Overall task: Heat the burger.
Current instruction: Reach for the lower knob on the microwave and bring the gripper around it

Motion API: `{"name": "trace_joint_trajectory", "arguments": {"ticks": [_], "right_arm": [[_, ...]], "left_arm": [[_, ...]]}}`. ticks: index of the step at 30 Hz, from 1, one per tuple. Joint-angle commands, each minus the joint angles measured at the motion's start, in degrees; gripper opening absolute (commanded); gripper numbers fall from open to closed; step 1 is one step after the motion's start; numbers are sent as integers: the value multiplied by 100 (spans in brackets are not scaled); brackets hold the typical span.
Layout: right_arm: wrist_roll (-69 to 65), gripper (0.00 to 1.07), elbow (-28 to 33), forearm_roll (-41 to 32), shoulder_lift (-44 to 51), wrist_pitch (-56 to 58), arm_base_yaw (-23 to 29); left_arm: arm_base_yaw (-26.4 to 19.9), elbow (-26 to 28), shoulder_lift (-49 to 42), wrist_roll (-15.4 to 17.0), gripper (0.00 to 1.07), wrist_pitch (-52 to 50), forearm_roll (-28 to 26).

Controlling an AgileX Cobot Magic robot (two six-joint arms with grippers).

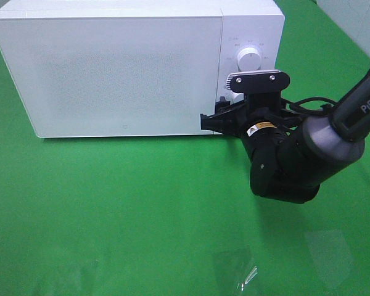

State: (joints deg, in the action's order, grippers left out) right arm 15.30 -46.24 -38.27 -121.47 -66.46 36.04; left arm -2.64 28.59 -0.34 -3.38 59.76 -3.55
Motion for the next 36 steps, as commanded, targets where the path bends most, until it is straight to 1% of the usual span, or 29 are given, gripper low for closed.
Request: {"name": "trace_joint_trajectory", "arguments": {"ticks": [1,2,3,11,14,15,16,17,18,19,20,21,22,23,26,27,28,30,31,32,33,34,35,36], "right_arm": [[109,58,-143,269,69,-281,-63],[109,58,-143,269,69,-281,-63],[166,56,-143,269,97,-338,-57],[172,56,-143,269,138,-401,-57],[172,52,-143,269,138,-401,-57],[172,48,-143,269,138,-407,-57],[172,48,-143,269,138,-407,-57],[172,34,-143,269,138,-424,-57],[172,34,-143,269,138,-424,-57],[172,24,-143,269,138,-453,-57],[172,24,-143,269,138,-453,-57],[155,13,-143,275,138,-516,-57],[155,13,-143,275,138,-516,-57],[63,2,-143,275,138,-607,-57],[-109,0,-143,275,138,-693,-57],[-579,0,-143,275,138,-699,-57],[-579,0,-143,275,138,-699,-57],[-2263,0,-143,269,138,-682,-57],[-2263,0,-143,269,138,-682,-57],[-2670,0,-143,269,138,-682,-57],[-2670,0,-143,269,138,-682,-57],[-3799,0,-143,264,138,-642,-57],[-3799,0,-143,264,138,-642,-57],[-5019,0,-143,269,132,-613,-57]], "left_arm": [[0,-11,-126,-11,100,-46,-46],[0,-11,-126,-11,100,-46,-46],[0,-11,-126,-11,100,-46,-46],[0,-11,-126,-11,100,-46,-46],[0,-11,-126,-11,100,-46,-46],[0,-11,-126,-11,100,-46,-46],[0,-11,-126,-11,100,-46,-46],[0,-11,-126,-11,100,-46,-46],[0,-11,-126,-11,100,-46,-46],[0,-11,-126,-11,100,-46,-46],[0,-11,-126,-11,100,-46,-46],[0,-11,-126,-11,100,-46,-46],[0,-11,-126,-11,100,-46,-46],[0,-11,-126,-11,100,-46,-46],[0,-11,-126,-11,100,-46,-46],[0,-11,-126,-11,100,-46,-46],[0,-11,-126,-11,100,-46,-46],[0,-11,-126,-11,100,-46,-46],[0,-11,-126,-11,100,-46,-46],[0,-11,-126,-11,100,-46,-46],[0,-11,-126,-11,100,-46,-46],[0,-11,-126,-11,100,-46,-46],[0,-11,-126,-11,100,-46,-46],[0,-11,-126,-11,100,-46,-46]]}}
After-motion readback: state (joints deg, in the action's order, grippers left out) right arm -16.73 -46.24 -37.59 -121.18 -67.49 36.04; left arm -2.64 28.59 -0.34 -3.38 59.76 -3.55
